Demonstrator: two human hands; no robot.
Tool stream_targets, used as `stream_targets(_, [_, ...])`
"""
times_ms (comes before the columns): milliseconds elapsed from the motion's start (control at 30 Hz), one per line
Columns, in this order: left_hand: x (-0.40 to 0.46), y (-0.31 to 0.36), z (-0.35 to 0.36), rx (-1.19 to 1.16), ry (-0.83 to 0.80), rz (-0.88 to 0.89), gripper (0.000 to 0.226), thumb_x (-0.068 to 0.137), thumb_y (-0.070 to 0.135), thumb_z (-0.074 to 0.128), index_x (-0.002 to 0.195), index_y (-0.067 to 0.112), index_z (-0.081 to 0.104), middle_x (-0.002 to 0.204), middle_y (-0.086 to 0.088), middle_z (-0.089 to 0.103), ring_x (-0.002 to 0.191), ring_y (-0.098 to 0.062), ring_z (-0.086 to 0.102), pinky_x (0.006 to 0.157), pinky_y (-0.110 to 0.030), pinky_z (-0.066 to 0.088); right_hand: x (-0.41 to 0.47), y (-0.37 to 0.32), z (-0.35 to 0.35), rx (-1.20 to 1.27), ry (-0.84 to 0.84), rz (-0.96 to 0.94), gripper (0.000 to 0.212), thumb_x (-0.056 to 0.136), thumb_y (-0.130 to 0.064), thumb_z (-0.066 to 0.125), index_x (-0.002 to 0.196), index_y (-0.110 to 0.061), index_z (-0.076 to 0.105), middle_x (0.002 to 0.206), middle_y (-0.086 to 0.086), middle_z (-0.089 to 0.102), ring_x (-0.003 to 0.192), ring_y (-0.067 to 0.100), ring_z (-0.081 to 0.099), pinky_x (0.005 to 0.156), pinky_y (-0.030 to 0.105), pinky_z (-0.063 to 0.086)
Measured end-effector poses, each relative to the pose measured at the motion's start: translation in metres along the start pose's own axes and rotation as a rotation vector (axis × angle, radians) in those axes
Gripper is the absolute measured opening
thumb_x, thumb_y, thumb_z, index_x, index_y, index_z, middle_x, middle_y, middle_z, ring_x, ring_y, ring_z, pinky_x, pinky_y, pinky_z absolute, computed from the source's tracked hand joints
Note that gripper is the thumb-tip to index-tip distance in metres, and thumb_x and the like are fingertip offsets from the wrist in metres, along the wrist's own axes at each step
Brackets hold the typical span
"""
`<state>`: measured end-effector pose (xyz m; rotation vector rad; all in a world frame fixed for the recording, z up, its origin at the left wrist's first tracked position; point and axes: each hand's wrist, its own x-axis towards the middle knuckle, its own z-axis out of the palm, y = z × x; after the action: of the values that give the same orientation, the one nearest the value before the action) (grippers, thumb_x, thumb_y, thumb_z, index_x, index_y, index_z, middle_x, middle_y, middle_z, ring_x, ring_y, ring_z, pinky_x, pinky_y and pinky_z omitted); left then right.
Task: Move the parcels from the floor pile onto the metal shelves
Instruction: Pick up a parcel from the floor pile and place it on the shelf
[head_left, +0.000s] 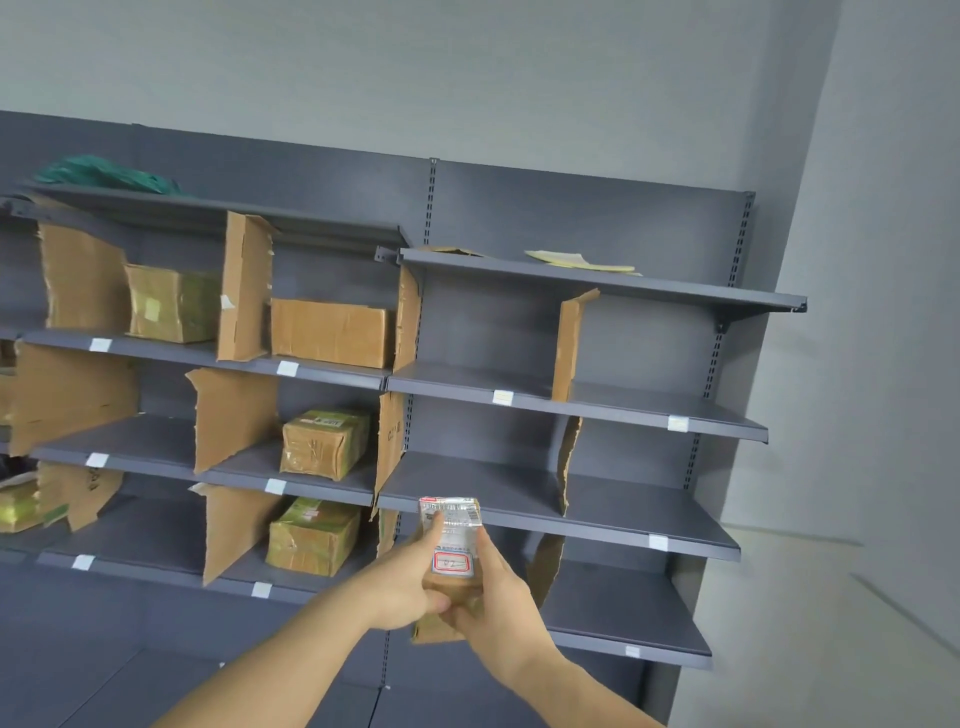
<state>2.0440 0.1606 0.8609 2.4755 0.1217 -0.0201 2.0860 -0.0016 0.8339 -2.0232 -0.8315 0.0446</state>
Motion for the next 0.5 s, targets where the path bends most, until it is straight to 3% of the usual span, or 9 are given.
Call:
stream_targets(67, [0.001,-0.004,-0.005,0.009,0.013,0.014,0.101,0.093,0.026,0.064,0.152,0.038,-0.016,0.155,0.010,0.031,0.135,-0.014,0.040,0.112,-0.034,0.036,0.004,-0.003,0.005,-0.024,0.022,-0.025,0.079,0.088,-0.005,0.066,0.138,-0.049,0.022,0.125,-0.023,0.055,0.102,-0.018,0.055,0.092,0.014,0.048])
stream_targets(200, [0.005,-0.017,-0.016,0.003,0.026,0.036,0.100,0.094,0.026,0.063,0.151,0.041,-0.017,0.151,0.010,0.040,0.132,-0.013,0.044,0.111,-0.036,0.038,0.017,-0.006,0.017,-0.048,0.044,-0.031,0.084,0.085,-0.005,0.065,0.149,-0.042,0.025,0.121,-0.022,0.062,0.108,-0.004,0.060,0.095,0.021,0.050])
stream_targets(400, [0.028,-0.029,-0.039,0.013,0.039,0.079,0.100,0.094,0.026,0.064,0.152,0.041,-0.016,0.151,0.012,0.040,0.131,-0.012,0.045,0.112,-0.037,0.038,0.045,-0.017,0.022,-0.099,0.084,-0.033,0.083,0.088,-0.013,0.070,0.142,-0.050,0.020,0.120,-0.025,0.059,0.105,-0.004,0.059,0.097,0.016,0.048])
stream_targets(500, [0.052,-0.029,-0.055,0.030,0.057,0.100,0.100,0.093,0.028,0.064,0.152,0.041,-0.016,0.151,0.011,0.042,0.129,-0.014,0.048,0.111,-0.037,0.039,0.068,-0.021,0.013,-0.129,0.104,-0.053,0.076,0.089,-0.017,0.069,0.146,-0.040,0.024,0.119,-0.022,0.059,0.105,-0.002,0.058,0.094,0.013,0.045])
